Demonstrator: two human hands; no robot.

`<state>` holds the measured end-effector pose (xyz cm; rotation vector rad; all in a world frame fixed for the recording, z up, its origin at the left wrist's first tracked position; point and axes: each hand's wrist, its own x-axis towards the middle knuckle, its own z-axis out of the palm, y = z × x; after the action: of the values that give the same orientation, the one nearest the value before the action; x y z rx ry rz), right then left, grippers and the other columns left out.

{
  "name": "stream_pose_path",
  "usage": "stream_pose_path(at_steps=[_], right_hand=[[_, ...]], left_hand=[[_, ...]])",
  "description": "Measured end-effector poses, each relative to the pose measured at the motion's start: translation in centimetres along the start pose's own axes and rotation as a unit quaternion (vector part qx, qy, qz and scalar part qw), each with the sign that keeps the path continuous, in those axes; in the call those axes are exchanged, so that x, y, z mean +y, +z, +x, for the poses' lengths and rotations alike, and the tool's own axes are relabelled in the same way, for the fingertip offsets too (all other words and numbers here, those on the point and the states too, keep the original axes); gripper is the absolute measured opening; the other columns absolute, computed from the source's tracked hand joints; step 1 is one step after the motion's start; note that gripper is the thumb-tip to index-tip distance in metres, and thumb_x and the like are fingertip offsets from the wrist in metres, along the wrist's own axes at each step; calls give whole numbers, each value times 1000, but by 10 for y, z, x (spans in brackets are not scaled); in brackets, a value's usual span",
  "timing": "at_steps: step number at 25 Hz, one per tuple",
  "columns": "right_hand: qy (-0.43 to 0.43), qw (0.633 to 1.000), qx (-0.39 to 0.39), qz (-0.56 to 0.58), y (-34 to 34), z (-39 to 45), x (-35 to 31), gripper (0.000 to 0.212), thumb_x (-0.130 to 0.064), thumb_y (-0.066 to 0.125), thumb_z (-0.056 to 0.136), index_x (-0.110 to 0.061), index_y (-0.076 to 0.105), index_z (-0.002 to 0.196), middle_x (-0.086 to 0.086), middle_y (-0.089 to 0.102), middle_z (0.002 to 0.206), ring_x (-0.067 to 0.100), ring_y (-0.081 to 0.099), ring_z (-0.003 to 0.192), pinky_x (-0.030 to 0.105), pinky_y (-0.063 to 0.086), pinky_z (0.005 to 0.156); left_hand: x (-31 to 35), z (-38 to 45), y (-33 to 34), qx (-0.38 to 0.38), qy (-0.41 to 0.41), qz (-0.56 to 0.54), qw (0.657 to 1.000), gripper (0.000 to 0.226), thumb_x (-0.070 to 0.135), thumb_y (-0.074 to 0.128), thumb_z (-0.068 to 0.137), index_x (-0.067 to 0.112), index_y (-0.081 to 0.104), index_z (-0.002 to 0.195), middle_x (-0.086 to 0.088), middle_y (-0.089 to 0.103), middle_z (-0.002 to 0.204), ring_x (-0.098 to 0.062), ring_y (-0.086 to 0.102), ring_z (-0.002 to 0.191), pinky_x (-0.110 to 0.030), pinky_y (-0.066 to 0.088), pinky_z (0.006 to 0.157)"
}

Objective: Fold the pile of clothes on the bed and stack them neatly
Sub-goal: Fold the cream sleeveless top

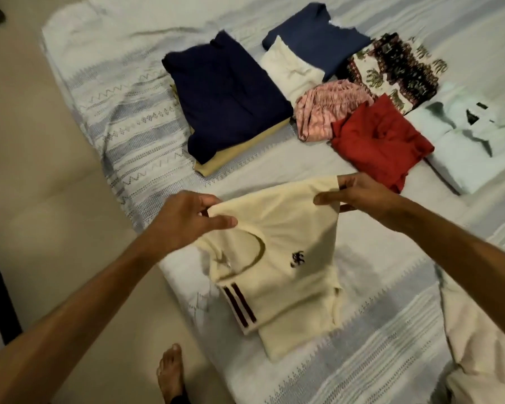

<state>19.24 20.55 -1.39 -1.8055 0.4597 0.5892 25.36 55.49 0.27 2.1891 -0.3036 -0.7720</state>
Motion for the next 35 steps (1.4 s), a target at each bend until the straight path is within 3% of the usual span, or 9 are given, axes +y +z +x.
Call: stream_pose_path(at_steps=[6, 9, 13, 16, 20, 22, 27, 31, 35], right_hand=[[-224, 962, 111, -106, -72, -61, -152, 15, -6, 85, 81, -16, 76, 88, -3, 74, 85, 9, 65, 74, 25, 51, 72], [-347, 869, 227, -270, -75, -89, -169, 13, -15, 83, 79, -22, 77, 89, -8, 69, 87, 11, 61, 78, 27, 47, 70], [-389, 711, 285, -512, -47, -88, -89, 20, -17, 82, 76, -16, 69, 91, 4, 65, 93, 28, 60, 82, 39, 43, 69], [-323, 678, 254, -609, -5, -71, 31, 36, -11, 86, 67, -17, 64, 95, 6, 61, 89, 29, 56, 78, 43, 38, 71], [-245, 686, 82, -680, 65, -87, 206, 57, -17, 94, 53, -20, 67, 103, 6, 67, 102, 27, 62, 85, 44, 36, 77], [-197, 745, 70, -634, 84, -110, 249, 64, -27, 95, 58, -24, 66, 115, 3, 66, 117, 26, 67, 95, 44, 45, 78], [-85, 874, 144, -456, 81, -133, 250, 39, -38, 52, 90, -24, 53, 127, -3, 54, 120, 16, 55, 103, 42, 53, 85], [-19, 983, 108, -150, 66, -97, 210, 67, -24, 83, 85, -25, 47, 142, -6, 61, 133, 12, 61, 116, 39, 53, 97], [41, 989, 53, -132, 67, -68, 193, 70, -33, 97, 67, -29, 59, 126, -8, 67, 121, 15, 65, 112, 37, 55, 96]], left_hand=[[124, -32, -97, 224, 305, 100, 920, 24, 25, 82, 89, 24, 81, 113, 15, 78, 91, -2, 68, 71, -9, 46, 63], [134, -53, -89, 315, 414, 204, 829, 30, 11, 82, 87, 10, 79, 117, -5, 78, 115, -18, 75, 102, -28, 58, 92], [66, -56, -6, 307, 446, 347, 766, 35, 3, 78, 87, 10, 77, 121, -11, 75, 122, -28, 71, 117, -55, 50, 108], [-29, -57, 100, 278, 433, 379, 769, 22, 4, 75, 88, 14, 83, 105, -6, 79, 108, -23, 75, 107, -52, 47, 109], [-131, -103, 236, 132, 357, 409, 829, 54, 9, 38, 109, 23, 82, 82, 0, 79, 89, -17, 78, 87, -39, 31, 122], [-150, -128, 271, 96, 338, 369, 861, 50, 16, 41, 109, 23, 84, 85, 0, 81, 93, -17, 79, 89, -36, 39, 114], [-114, -127, 244, 67, 247, 199, 946, 38, 58, 63, 89, 32, 75, 113, 15, 72, 118, -6, 61, 117, -31, 41, 110], [-90, -74, 206, -10, 144, 167, 975, 98, 74, 73, 74, 32, 37, 155, 9, 41, 154, -13, 34, 142, -32, 34, 116], [-72, -49, 211, -124, 77, 299, 943, 130, 77, 83, 59, 26, 20, 160, 1, 32, 160, -23, 30, 144, -41, 25, 119]])
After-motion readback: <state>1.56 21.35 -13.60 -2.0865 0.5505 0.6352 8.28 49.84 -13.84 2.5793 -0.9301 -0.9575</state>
